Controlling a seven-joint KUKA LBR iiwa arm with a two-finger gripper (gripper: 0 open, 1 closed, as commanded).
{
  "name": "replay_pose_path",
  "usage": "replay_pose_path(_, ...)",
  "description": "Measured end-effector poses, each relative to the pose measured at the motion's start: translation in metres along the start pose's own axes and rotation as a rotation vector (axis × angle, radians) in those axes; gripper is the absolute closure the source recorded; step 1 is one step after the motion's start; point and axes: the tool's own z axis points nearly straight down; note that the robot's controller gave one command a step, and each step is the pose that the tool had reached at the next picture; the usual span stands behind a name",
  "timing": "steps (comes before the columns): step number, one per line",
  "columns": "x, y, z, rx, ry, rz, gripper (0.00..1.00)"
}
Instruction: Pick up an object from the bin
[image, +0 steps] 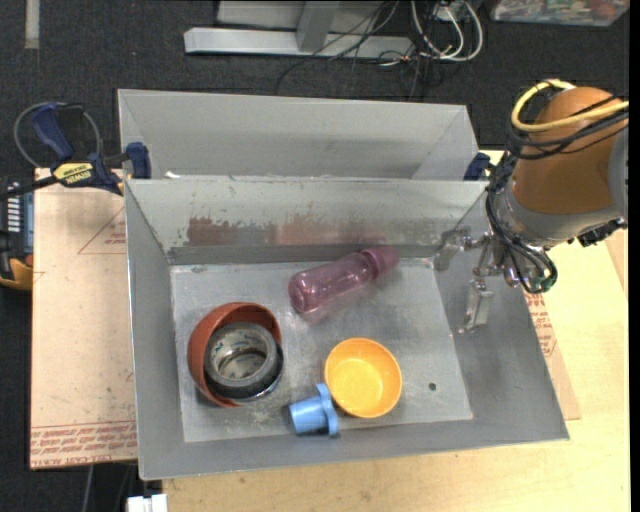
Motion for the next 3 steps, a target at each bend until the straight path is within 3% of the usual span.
replay_pose_path(1, 0.000, 0.000, 0.000, 0.000, 0.000, 0.000, 0.00)
replay_pose_path(2, -0.012, 0.003, -0.055, 0.001, -0.007, -0.001, 0.00)
replay_pose_path(3, -0.060, 0.009, 0.016, -0.002, 0.003, 0.001, 1.00)
